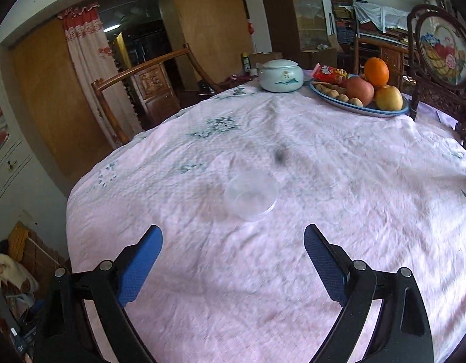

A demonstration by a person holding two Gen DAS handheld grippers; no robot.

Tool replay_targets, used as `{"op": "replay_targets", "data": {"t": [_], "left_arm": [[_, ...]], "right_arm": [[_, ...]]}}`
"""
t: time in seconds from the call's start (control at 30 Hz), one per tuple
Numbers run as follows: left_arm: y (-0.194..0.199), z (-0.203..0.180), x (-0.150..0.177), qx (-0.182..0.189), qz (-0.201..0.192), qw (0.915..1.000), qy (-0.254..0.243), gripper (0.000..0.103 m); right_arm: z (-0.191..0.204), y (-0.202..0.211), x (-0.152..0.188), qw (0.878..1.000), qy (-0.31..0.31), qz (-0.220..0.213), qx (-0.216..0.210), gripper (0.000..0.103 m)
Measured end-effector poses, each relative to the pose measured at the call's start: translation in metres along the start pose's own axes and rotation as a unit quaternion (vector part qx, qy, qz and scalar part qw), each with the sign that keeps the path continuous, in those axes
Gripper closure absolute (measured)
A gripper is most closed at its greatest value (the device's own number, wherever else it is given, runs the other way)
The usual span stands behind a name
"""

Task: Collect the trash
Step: 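Move the right tool back to the table and grasp the clear plastic bowl, then carry the clear bowl over the red basket and open the right tool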

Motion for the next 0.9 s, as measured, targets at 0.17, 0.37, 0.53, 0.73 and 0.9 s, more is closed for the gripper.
{"op": "replay_targets", "data": {"t": [0.17, 0.37, 0.53, 0.73, 0.9], "left_arm": [[0.015, -0.081, -0.023, 0.045, -0.014, 0.9967, -0.066, 0.007], [0.013, -0.174, -0.036, 0.091, -0.008, 0.9869, -0.133, 0.007], [-0.007, -0.241, -0.031, 0.115, 0.013, 0.9808, -0.157, 0.007], [-0.03, -0.28, -0.006, 0.126, 0.052, 0.9782, -0.157, 0.007], [-0.013, -0.26, -0.011, 0.104, 0.032, 0.9819, -0.155, 0.007]], "right_arm": [[-0.012, -0.036, -0.012, 1.0, -0.016, 0.018, 0.01, 0.01], [-0.013, -0.065, -0.017, 0.999, 0.004, 0.029, 0.021, 0.011], [-0.017, -0.073, -0.016, 0.997, 0.053, 0.026, 0.046, 0.046], [-0.023, -0.041, -0.037, 1.0, 0.015, -0.009, 0.007, 0.045], [-0.001, -0.016, -0.043, 0.999, 0.011, -0.019, -0.047, 0.045]]}}
Point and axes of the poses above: each gripper's, at about its wrist camera, not at the fingertips, and y roughly against the way its jaws point, z to its left, x to its underside, the point moved 10 cm from there along -y, roughly the way its jaws point
